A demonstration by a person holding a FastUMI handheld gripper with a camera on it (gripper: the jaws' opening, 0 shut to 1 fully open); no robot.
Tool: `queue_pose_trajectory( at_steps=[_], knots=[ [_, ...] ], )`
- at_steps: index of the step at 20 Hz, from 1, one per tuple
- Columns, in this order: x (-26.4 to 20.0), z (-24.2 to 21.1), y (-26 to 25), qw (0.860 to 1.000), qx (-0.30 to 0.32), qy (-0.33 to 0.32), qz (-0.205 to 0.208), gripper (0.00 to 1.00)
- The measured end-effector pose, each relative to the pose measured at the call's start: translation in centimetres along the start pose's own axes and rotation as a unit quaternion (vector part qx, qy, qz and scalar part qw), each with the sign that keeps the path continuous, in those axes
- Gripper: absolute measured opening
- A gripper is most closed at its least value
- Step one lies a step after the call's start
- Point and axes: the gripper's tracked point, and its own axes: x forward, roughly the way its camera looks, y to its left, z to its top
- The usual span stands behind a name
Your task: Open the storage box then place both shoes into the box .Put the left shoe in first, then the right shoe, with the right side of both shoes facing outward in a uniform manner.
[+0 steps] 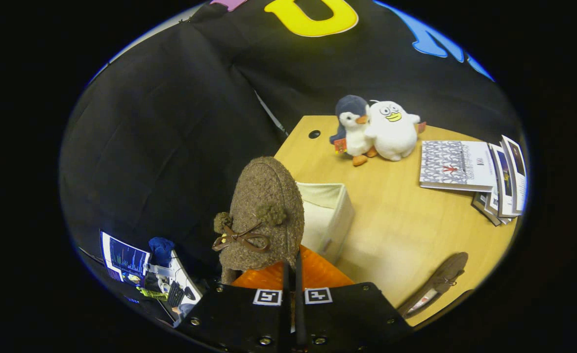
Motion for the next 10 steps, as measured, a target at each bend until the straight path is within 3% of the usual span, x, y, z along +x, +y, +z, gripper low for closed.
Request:
queue_pose_trajectory(
  at_steps=[4, 8, 10],
  knots=[
    [6.3, -0.1, 0.9, 0.999, -0.017, 0.042, -0.029, 0.03],
    [12.2, -1.5, -1.5, 0.99, -0.046, 0.087, -0.097, 0.03],
    [14.4, -2.7, -1.9, 0.987, -0.047, 0.111, -0.108, 0.03]
  ],
)
